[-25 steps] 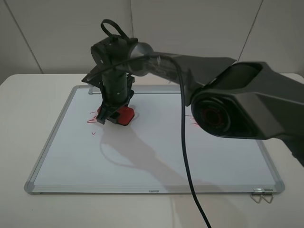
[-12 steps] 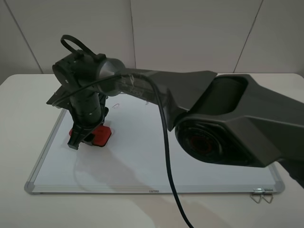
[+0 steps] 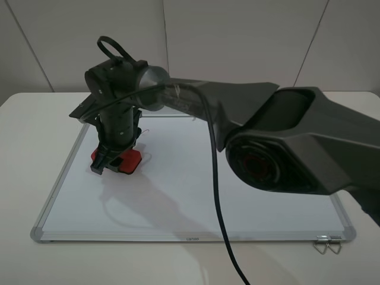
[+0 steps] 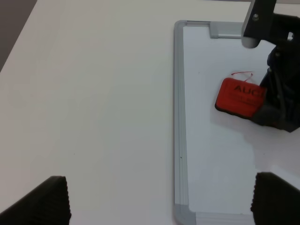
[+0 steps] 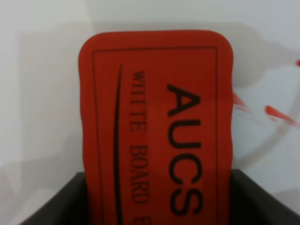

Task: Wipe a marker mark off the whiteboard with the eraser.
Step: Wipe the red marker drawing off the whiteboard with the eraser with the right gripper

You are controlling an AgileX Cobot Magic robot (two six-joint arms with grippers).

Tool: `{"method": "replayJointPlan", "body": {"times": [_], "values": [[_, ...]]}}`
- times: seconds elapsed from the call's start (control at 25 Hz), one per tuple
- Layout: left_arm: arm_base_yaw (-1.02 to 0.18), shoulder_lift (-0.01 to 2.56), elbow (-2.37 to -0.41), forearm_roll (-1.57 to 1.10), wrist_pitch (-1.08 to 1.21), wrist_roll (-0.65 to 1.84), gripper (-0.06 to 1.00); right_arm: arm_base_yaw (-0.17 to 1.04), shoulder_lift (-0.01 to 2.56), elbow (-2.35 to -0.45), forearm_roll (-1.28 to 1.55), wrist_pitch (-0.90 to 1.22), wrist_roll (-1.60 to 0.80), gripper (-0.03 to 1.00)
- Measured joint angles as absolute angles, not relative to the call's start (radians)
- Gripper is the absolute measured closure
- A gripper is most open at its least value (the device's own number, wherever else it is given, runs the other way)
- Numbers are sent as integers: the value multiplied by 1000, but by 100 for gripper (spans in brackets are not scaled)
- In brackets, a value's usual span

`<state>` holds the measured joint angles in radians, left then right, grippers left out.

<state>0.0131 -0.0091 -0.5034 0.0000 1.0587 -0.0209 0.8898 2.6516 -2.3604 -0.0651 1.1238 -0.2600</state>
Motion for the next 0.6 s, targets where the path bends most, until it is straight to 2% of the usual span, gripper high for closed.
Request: {"method": "replayJointPlan", "body": {"times": [0.32,0.6], "values": [[13,-9,-503,0,1059,-21,17,754,2653,-2360,-65,1102,-260,46],[13,-9,-503,0,1059,-21,17,733,2653,-2360,-66,1102,-260,46]]}}
